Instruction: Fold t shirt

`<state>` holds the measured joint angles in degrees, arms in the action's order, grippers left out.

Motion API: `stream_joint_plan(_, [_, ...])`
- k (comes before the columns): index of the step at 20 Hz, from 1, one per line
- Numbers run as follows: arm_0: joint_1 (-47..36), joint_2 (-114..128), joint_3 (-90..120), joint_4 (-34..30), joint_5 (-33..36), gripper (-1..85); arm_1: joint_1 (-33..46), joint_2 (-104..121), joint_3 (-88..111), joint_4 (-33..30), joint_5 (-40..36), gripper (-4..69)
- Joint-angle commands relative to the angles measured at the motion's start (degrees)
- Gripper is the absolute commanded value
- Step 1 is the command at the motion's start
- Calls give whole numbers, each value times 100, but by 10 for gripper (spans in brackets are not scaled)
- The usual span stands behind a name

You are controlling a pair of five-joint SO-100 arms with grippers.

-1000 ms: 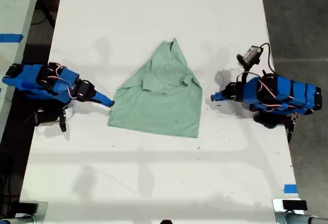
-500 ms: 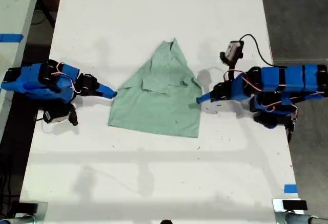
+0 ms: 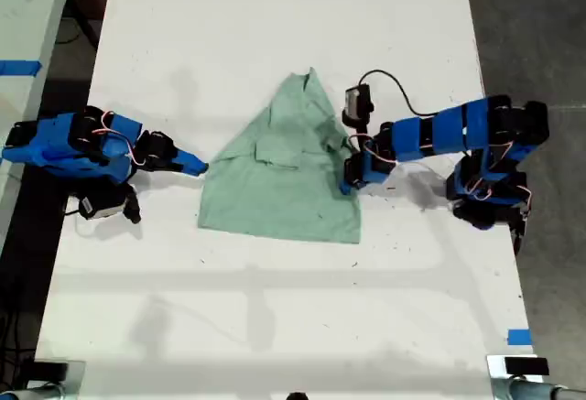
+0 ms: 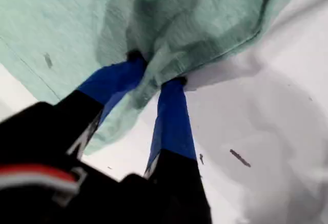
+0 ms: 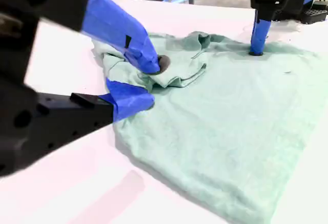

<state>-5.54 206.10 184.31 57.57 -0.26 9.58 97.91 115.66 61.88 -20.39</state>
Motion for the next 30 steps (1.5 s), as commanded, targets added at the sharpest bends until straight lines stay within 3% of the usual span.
stream_joint_plan(1, [-105, 44, 44, 35, -176, 57, 211, 1310, 571, 826, 554, 16])
stream_joint_plan(5, [-176, 44, 44, 70, -220, 56, 114, 1670, -756, 1626, 79, 17])
stream_joint_plan(13, [-185, 44, 44, 114, -290, 56, -940, -2294, -4878, 2452, 105, 19])
stream_joint_plan(14, [-185, 44, 44, 114, -290, 56, -993, -2593, -5335, 2558, 53, 41])
stream_joint_plan(15, [-185, 44, 44, 114, -299, 56, -1046, -2760, -5739, 2619, 0, 165])
stream_joint_plan(17, [-185, 44, 44, 114, -299, 55, -1134, -2698, -6196, 2628, -97, 240])
stream_joint_plan(24, [-167, 44, 53, 114, -316, 54, -1230, -1617, -5827, 2812, -18, 265])
stream_joint_plan(26, [-167, 44, 53, 114, -316, 54, -1345, -756, -5695, 3305, 53, 243])
stream_joint_plan(27, [-167, 44, 53, 114, -316, 54, -1362, -185, -5326, 3393, 62, 169])
stream_joint_plan(28, [-158, 44, 53, 123, -316, 49, -1354, 492, -4676, 3384, 158, 15])
stream_joint_plan(30, [-167, 44, 35, 167, -316, 36, -1248, 2004, -2637, 2812, 264, 15])
